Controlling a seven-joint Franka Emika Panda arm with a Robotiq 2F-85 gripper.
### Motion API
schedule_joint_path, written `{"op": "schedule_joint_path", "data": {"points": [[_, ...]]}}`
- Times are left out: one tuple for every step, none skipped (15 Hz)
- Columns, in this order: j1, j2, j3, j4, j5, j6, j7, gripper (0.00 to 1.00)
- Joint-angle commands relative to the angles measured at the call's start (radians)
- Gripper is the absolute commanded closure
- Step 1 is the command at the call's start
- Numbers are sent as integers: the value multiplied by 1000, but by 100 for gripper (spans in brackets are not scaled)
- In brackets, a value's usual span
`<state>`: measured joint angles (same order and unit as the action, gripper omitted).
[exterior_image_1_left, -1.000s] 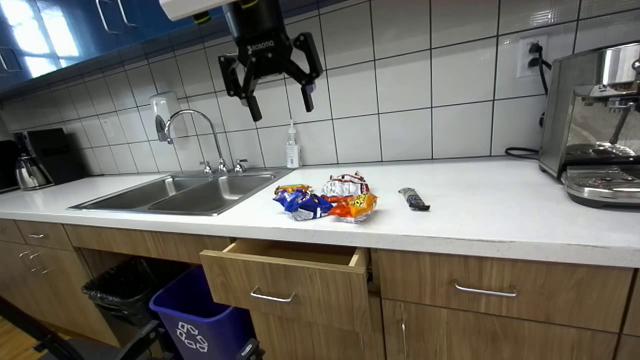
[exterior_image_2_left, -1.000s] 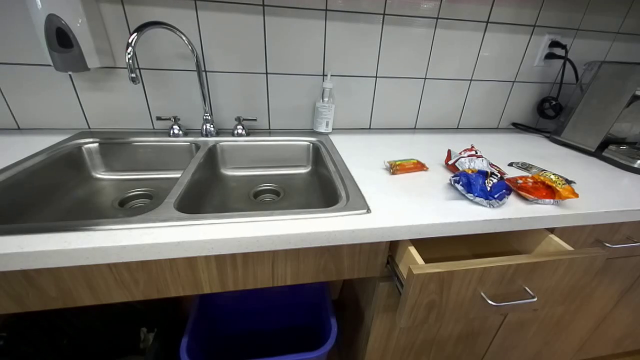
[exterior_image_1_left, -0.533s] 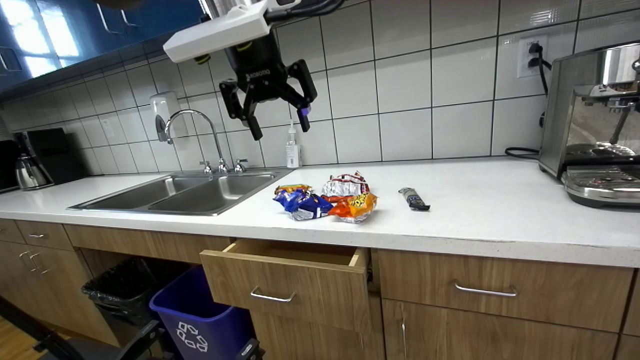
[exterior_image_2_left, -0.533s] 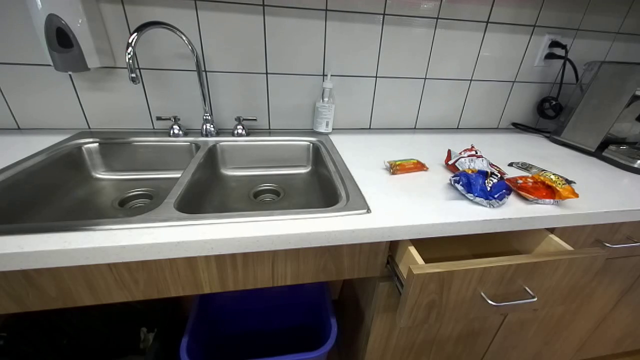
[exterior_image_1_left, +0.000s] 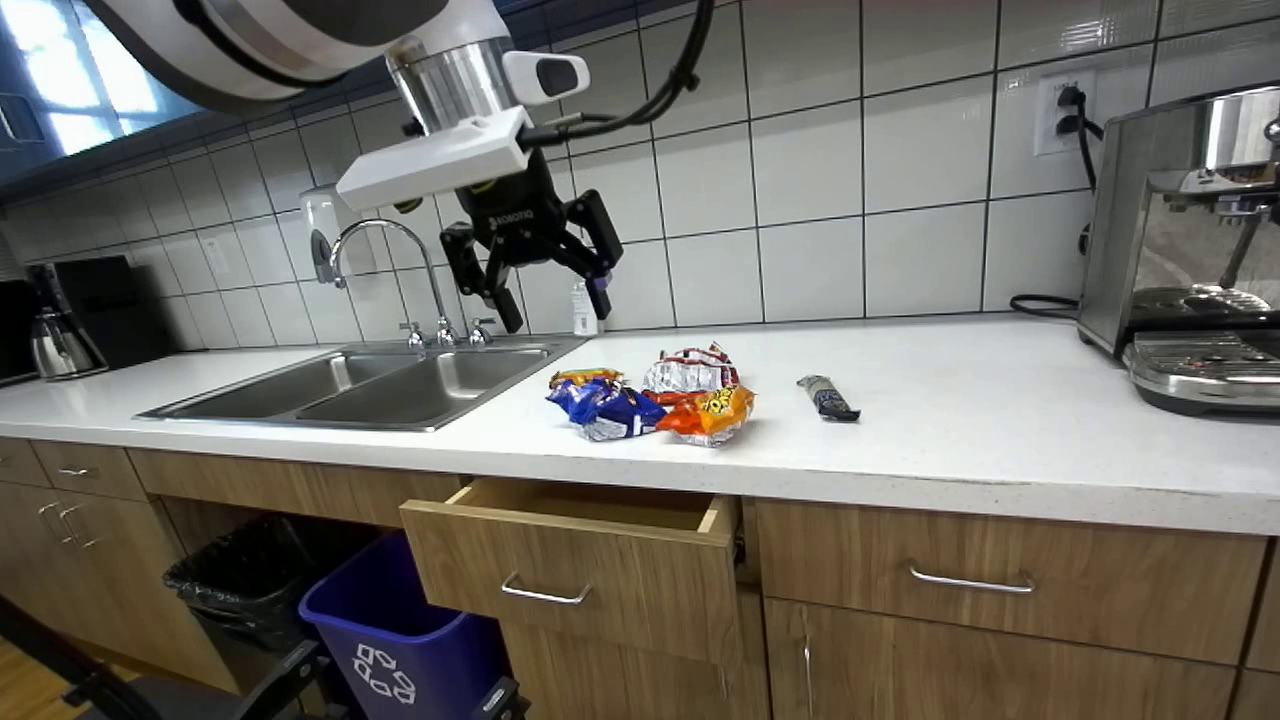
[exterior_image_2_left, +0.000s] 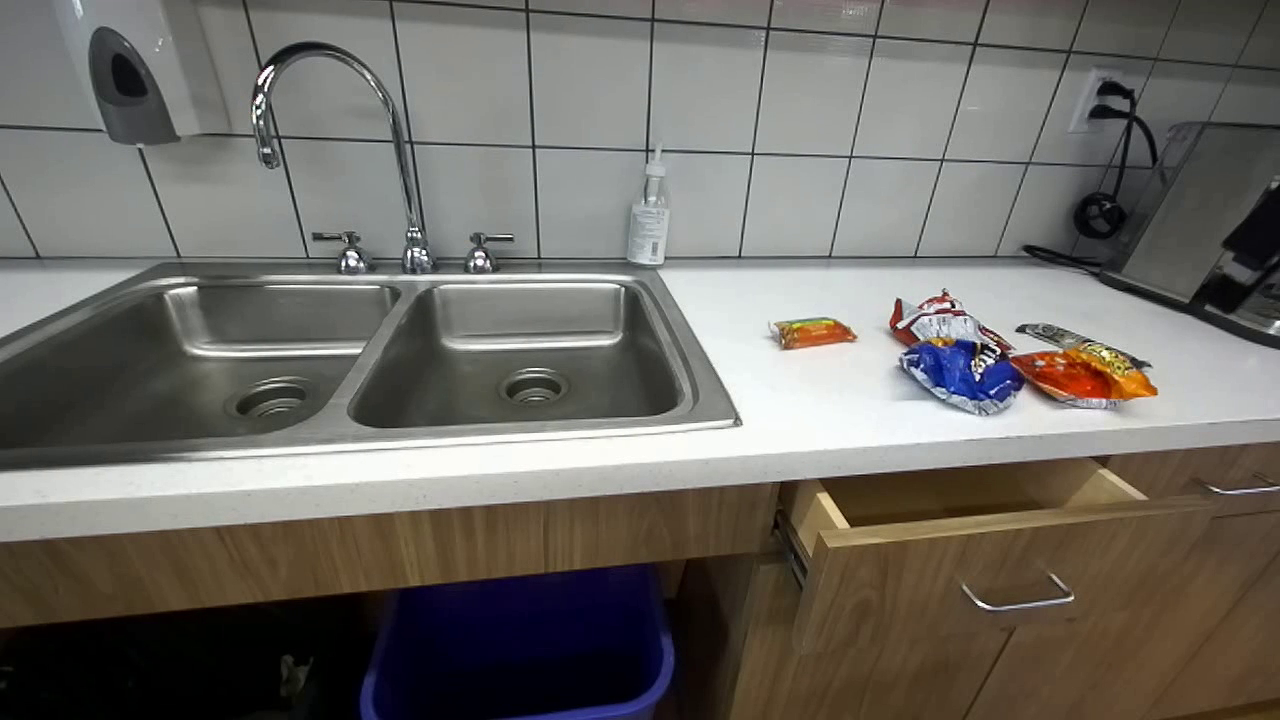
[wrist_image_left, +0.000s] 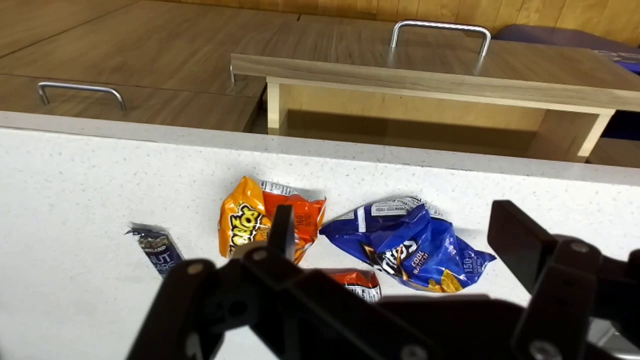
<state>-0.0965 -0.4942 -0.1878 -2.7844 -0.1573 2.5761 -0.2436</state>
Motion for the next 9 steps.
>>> {"op": "schedule_joint_path", "data": {"points": [[-25, 69, 42, 1, -18, 64, 45, 0], [-25, 84, 46, 1, -18, 75, 50, 0], [-25, 101, 50, 1, -20, 87, 54, 0], [-25, 118, 55, 1, -21, 97, 59, 0], [-25, 133, 59, 1, -21, 107, 64, 0], [-25, 150, 62, 1, -23, 121, 68, 0], [-25, 164, 66, 1, -23, 129, 73, 0], [-25, 181, 70, 1, -24, 139, 79, 0], [-25, 196, 73, 1, -26, 148, 84, 0]]}}
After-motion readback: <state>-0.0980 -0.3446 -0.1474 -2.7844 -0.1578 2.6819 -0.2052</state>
